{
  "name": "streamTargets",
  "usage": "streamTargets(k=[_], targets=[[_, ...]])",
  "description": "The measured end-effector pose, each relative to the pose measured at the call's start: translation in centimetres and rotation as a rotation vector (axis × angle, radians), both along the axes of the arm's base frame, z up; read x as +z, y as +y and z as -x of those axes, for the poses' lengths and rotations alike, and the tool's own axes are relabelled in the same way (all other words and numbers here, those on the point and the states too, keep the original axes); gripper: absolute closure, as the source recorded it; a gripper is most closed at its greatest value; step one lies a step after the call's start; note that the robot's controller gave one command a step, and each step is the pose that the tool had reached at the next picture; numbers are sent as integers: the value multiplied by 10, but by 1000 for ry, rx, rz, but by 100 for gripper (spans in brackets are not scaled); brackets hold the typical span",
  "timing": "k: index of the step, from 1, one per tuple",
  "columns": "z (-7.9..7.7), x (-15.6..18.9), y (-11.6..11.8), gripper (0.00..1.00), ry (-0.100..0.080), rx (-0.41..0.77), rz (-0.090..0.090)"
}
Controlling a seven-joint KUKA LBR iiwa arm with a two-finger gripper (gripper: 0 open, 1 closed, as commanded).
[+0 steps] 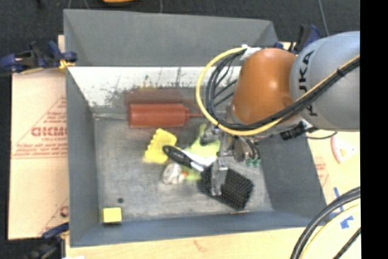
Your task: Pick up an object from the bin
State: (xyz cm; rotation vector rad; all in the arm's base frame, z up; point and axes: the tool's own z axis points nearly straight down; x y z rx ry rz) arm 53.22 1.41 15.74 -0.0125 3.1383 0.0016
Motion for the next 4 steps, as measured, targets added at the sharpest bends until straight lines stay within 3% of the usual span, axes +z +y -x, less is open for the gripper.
streamTargets(k=[1,2,3,4], targets=[[0,0,0,0,0,0,0],[-12,-47,1,0,-8,42,2],[6,-83,-8,0,-5,8,-1],[-3,-85,-5,0,0,-51,-1]])
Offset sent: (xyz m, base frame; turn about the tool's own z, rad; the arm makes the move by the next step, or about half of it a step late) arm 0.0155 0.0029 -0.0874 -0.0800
